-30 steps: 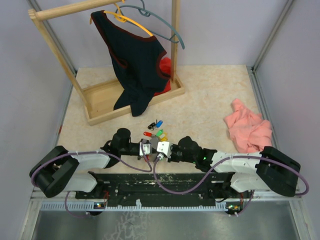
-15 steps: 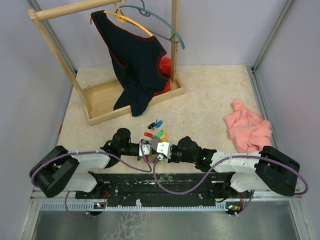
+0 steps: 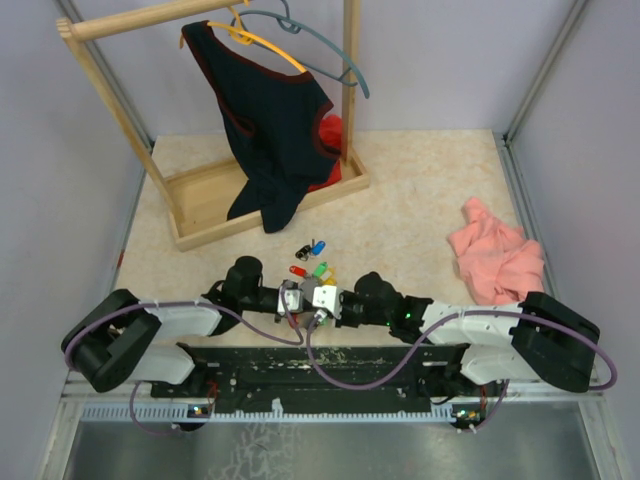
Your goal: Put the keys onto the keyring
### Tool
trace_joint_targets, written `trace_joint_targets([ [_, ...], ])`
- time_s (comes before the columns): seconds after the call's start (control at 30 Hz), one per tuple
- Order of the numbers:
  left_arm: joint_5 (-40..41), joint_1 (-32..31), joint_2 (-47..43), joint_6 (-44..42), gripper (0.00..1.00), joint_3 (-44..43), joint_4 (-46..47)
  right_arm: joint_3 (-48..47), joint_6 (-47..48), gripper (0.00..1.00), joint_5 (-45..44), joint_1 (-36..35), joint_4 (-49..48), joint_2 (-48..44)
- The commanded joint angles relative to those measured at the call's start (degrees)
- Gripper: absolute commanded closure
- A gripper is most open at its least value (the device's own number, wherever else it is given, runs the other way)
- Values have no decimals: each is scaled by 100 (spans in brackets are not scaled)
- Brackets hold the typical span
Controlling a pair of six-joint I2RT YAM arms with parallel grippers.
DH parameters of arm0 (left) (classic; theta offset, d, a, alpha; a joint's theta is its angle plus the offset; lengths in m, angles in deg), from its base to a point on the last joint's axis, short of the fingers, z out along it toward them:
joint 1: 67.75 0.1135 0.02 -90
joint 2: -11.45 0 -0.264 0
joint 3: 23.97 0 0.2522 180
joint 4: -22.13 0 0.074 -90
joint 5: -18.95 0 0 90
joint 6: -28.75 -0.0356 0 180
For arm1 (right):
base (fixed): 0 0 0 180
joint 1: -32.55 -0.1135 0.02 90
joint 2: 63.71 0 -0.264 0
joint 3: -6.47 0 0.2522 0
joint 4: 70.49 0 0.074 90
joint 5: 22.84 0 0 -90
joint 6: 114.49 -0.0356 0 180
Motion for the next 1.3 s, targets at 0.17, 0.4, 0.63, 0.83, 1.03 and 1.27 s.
trace_joint_targets([
  [0.17,-200,3,29,-21,100,-172,106,-322,-132,100,321,-76,-554,-89],
  [0.4,-146,-18,66,-18,100,-218,31,-323,-142,100,262,-60,-565,-197],
  [0.63,-68,-66,113,-5,100,-300,-85,-424,-141,100,281,-60,-539,-152],
  [0.83,-26,-67,88,15,100,-300,-96,-480,-181,100,263,-51,-595,-112],
  [1.03,65,-93,157,38,100,-366,-184,-685,-178,100,292,-51,-439,152],
  [1.27,337,-102,120,110,100,-379,-234,-743,-125,100,87,-51,-260,281],
])
